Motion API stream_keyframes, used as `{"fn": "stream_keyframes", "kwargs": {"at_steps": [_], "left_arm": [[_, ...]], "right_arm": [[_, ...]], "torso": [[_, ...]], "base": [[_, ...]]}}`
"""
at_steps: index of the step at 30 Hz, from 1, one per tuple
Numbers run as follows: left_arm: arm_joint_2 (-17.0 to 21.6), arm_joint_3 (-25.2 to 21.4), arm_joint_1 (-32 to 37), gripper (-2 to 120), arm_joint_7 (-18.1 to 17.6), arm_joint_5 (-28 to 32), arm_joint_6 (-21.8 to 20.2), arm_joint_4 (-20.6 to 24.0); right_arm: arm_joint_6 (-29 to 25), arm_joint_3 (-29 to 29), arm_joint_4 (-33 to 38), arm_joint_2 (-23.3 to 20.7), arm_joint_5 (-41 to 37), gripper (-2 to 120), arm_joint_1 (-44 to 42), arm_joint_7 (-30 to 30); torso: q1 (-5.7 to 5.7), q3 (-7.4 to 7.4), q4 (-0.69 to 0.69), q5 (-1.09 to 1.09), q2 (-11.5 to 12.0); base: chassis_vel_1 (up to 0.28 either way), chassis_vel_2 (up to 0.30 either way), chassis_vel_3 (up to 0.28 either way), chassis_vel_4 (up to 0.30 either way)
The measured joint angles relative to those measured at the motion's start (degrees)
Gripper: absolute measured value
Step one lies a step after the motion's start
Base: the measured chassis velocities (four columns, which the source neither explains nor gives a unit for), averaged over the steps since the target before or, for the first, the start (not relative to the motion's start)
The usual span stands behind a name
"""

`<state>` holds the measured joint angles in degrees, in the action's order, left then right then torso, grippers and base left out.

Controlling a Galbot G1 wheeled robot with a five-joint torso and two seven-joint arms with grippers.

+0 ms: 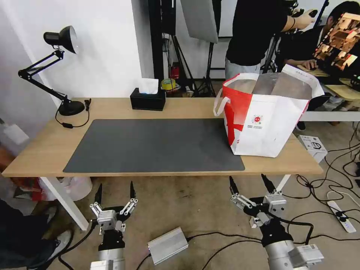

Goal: Pick up the trash from the table and place it into the takeout bag.

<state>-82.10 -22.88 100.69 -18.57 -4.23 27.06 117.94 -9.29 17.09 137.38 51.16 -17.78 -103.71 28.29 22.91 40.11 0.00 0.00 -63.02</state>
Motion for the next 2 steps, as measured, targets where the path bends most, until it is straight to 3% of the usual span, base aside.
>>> {"fn": "stream_keyframes", "kwargs": {"at_steps": [2], "left_arm": [[0.0,0.0,0.0,100,0.0,0.0,0.0,0.0]], "right_arm": [[0.0,0.0,0.0,0.0,0.0,100,0.0,0.0]], "torso": [[0.0,0.0,0.0,0.0,0.0]], "base": [[0.0,0.0,0.0,0.0]]}}
